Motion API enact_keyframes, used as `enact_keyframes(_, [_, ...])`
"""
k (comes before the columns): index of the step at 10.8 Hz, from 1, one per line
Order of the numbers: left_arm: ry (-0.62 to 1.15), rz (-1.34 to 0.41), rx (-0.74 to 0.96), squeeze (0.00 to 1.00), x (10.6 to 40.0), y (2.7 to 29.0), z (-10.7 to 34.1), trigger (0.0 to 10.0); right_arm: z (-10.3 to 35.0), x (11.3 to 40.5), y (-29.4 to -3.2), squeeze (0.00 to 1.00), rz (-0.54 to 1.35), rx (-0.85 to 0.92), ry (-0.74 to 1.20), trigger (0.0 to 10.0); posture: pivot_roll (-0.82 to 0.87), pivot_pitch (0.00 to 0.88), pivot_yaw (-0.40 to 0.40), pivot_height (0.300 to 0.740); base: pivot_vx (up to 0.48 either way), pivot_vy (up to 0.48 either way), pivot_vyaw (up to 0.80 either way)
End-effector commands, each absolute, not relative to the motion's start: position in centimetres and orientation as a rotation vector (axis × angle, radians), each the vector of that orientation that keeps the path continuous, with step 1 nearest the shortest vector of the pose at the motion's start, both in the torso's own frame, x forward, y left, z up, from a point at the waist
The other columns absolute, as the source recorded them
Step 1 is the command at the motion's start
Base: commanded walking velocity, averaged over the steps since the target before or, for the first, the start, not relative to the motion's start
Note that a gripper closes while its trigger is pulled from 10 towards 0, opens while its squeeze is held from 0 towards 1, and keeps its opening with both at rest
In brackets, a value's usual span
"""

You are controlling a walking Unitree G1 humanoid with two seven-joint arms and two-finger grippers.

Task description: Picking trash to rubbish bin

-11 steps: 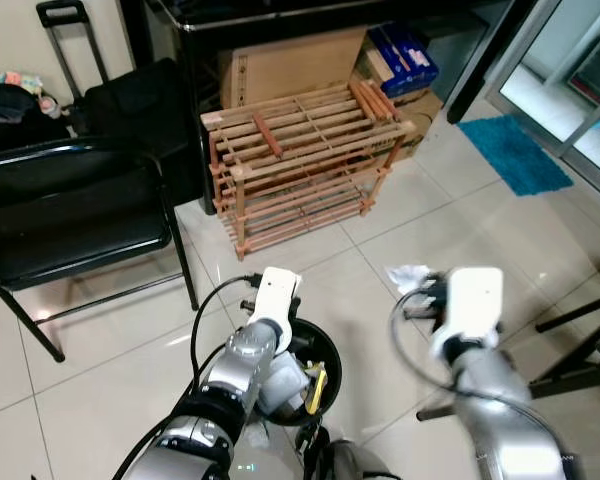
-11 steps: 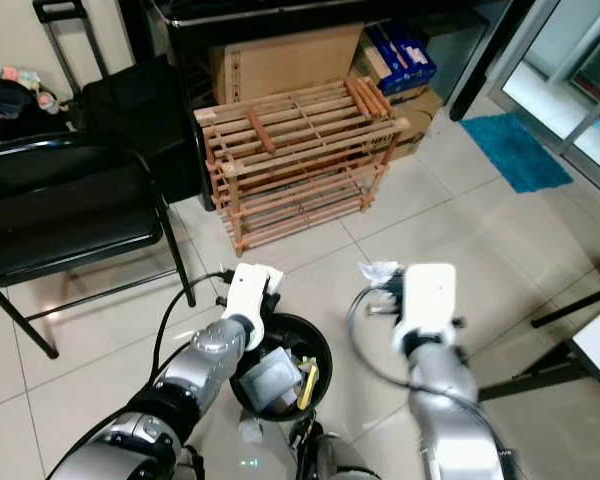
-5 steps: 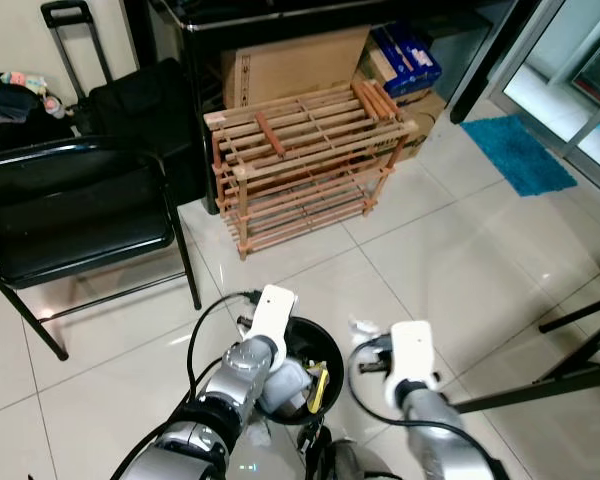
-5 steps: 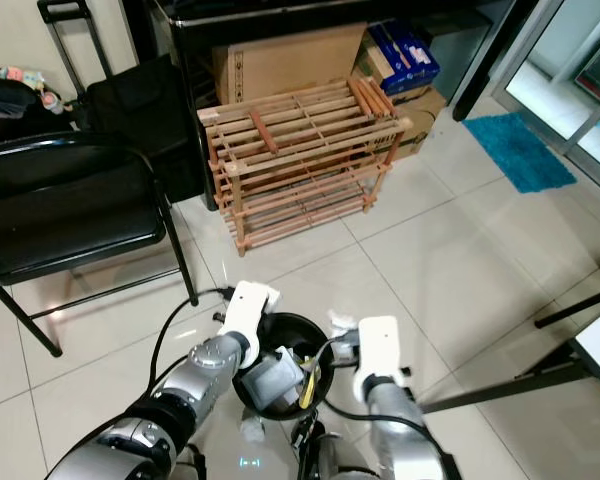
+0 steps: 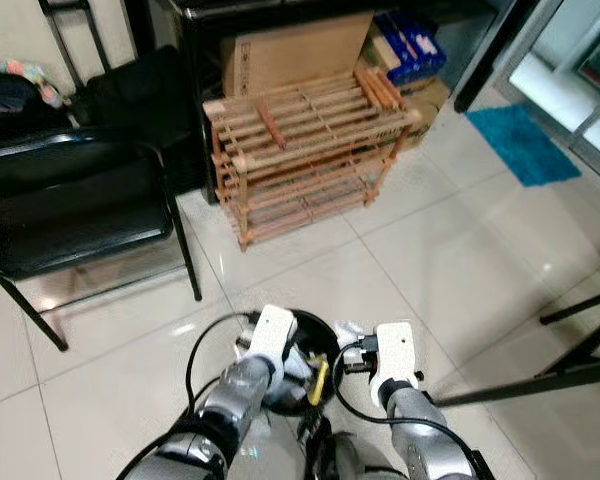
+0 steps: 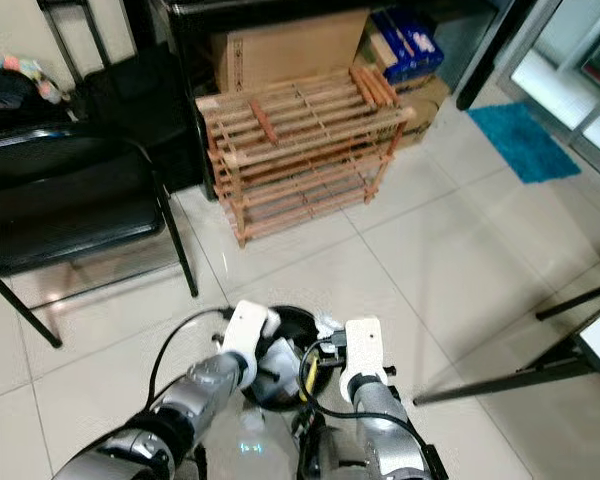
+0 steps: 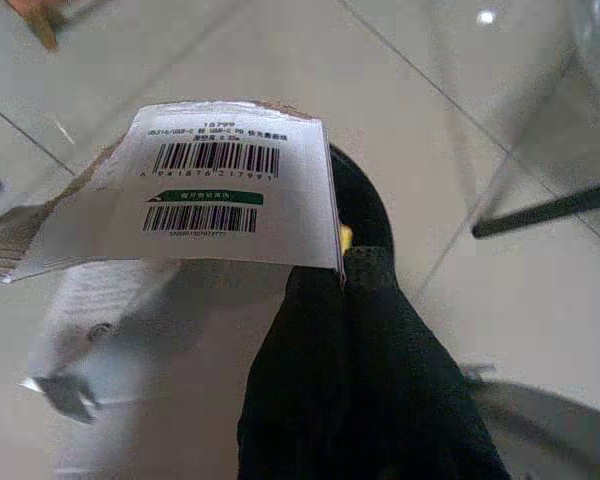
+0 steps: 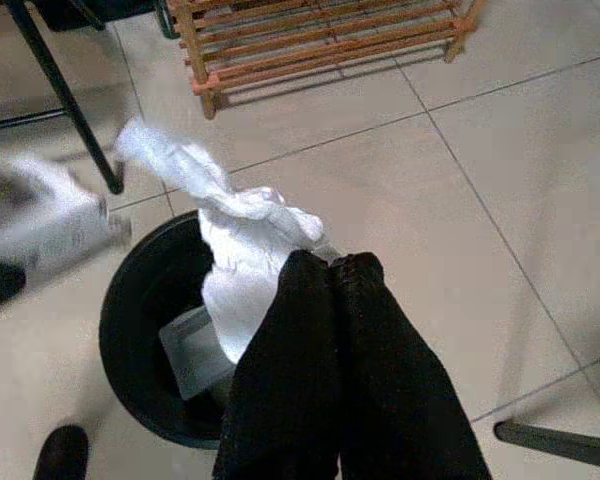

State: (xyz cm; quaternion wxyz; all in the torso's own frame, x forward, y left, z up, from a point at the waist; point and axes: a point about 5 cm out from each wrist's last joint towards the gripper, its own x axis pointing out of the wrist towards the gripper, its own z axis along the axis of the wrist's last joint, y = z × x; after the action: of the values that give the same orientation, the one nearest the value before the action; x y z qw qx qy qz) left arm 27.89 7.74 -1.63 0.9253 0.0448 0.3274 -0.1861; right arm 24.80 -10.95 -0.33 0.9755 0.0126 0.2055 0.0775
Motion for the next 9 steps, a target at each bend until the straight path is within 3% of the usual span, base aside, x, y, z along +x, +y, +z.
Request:
enact_keyframes(1, [0.726,-0.398,0.054,0.0,26.6,7.2,-2.7,0.0,-0.4,24.5,-11.8,0.0,0.131,0.018,0.403,0.0,0.11,0.311,-0.157,0.74,0.0,0.0,0.0])
enact_keyframes(4, [0.782,-0.389,-0.012,0.0,25.5,6.8,-3.6,0.0,1.4,24.3,-13.2,0.0,0.101,-0.021,0.315,0.0,0.05,0.313,-0.182,0.74,0.0,0.0,0.0])
enact_keyframes(5, [0.776,-0.392,0.001,0.0,25.6,6.8,-3.5,0.0,1.8,24.3,-13.5,0.0,0.086,-0.041,0.297,0.0,0.04,0.313,-0.182,0.74,0.0,0.0,0.0])
enact_keyframes(6, [0.765,-0.395,0.028,0.0,25.8,6.9,-3.4,0.0,3.7,24.1,-15.6,0.0,-0.023,-0.072,0.224,0.0,0.03,0.308,-0.18,0.74,0.0,0.0,0.0])
enact_keyframes(9, [0.801,-0.393,0.07,0.0,24.8,7.9,-4.3,0.0,5.5,23.4,-16.5,0.0,-0.061,-0.057,0.18,0.0,0.01,0.309,-0.187,0.74,0.0,0.0,0.0])
